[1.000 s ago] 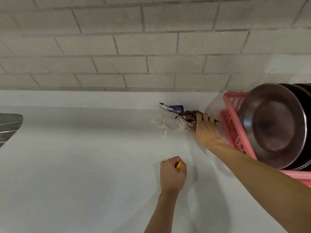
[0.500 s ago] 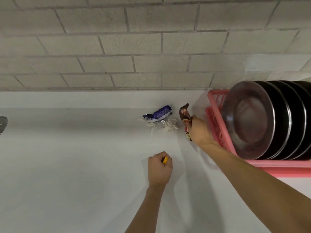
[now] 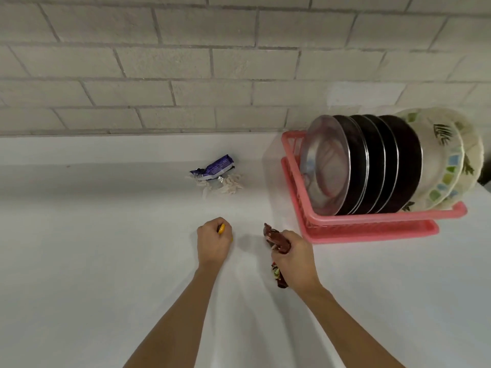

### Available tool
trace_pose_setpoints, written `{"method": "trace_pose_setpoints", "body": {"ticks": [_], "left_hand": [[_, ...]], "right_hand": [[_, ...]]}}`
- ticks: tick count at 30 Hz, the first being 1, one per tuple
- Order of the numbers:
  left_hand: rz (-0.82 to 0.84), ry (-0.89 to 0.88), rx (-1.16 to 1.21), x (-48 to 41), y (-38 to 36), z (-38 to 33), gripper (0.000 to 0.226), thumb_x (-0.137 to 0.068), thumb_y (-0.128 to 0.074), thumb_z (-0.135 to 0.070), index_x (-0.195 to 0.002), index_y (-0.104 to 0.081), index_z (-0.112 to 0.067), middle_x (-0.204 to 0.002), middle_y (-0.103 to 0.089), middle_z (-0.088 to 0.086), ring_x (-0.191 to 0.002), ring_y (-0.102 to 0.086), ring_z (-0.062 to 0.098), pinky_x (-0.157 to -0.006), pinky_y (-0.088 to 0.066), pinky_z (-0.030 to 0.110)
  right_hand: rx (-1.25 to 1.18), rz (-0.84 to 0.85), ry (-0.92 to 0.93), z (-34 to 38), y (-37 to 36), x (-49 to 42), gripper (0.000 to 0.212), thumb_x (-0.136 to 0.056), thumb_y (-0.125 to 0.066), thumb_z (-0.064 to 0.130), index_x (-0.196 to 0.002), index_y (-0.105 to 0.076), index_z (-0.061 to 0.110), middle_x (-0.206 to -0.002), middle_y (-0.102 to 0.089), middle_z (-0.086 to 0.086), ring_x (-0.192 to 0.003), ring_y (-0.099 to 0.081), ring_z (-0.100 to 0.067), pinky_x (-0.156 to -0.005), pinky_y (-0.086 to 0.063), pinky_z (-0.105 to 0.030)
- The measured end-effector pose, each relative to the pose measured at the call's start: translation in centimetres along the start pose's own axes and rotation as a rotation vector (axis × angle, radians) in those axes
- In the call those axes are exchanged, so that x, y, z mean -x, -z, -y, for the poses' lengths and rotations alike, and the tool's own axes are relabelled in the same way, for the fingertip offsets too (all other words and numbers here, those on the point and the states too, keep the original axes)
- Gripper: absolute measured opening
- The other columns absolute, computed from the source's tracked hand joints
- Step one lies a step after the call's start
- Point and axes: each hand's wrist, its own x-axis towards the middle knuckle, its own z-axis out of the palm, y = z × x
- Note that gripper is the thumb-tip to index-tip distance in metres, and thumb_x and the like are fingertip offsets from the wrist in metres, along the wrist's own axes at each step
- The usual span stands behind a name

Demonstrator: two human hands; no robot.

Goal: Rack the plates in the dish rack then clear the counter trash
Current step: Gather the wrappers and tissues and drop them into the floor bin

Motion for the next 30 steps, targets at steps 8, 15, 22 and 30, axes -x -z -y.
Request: {"method": "trace_pose_setpoints", "body": {"ticks": [8,15,22,30], "left_hand": [[0.062,-0.016,0.027,5.2,-0.2,-0.7,0.021,-0.085,-0.053,0.001,-0.067,-0.058,-0.008,-0.055,-0.053,0.001,-0.05,-0.049,0.005,-0.051,-0.037,0.016],[0.114,-0.019,0.147,13.7,-0.4,-1.8,0.033,-0.095,-0.055,-0.007,-0.064,-0.047,0.0,-0.056,-0.041,0.007,-0.049,-0.041,0.005,-0.052,-0.034,0.009],[0.04,0.001,0.114,18.2,-0.8,-2.1,0.022,-0.093,-0.056,-0.007,-0.072,-0.053,-0.007,-0.057,-0.052,0.012,-0.049,-0.046,0.005,-0.052,-0.036,0.011],[0.07,0.082,0.167,25.1,-2.7,-4.4,0.017,-0.094,-0.052,-0.007,-0.084,-0.062,-0.015,-0.066,-0.052,0.008,-0.057,-0.044,0.014,-0.053,-0.039,0.02]], "right_hand": [[0.003,0.014,-0.039,-2.0,2.0,4.8,0.043,-0.079,-0.038,-0.011,-0.091,-0.06,0.024,-0.059,-0.058,-0.001,-0.037,-0.049,-0.019,-0.041,-0.044,-0.031],[0.167,0.009,-0.091,-2.2,3.7,7.1,0.062,-0.091,-0.042,0.066,-0.061,-0.042,0.012,-0.053,-0.049,0.004,-0.049,-0.046,-0.014,-0.052,-0.037,-0.027],[0.038,-0.018,-0.147,-4.2,5.4,10.6,0.044,-0.089,-0.053,0.023,-0.049,-0.039,0.016,-0.045,-0.04,0.006,-0.044,-0.037,-0.014,-0.051,-0.034,-0.03],[-0.155,0.022,-0.069,-7.0,11.6,16.3,0.026,-0.093,-0.044,0.005,-0.086,-0.069,0.011,-0.08,-0.066,0.005,-0.072,-0.06,-0.01,-0.065,-0.048,-0.025]]}}
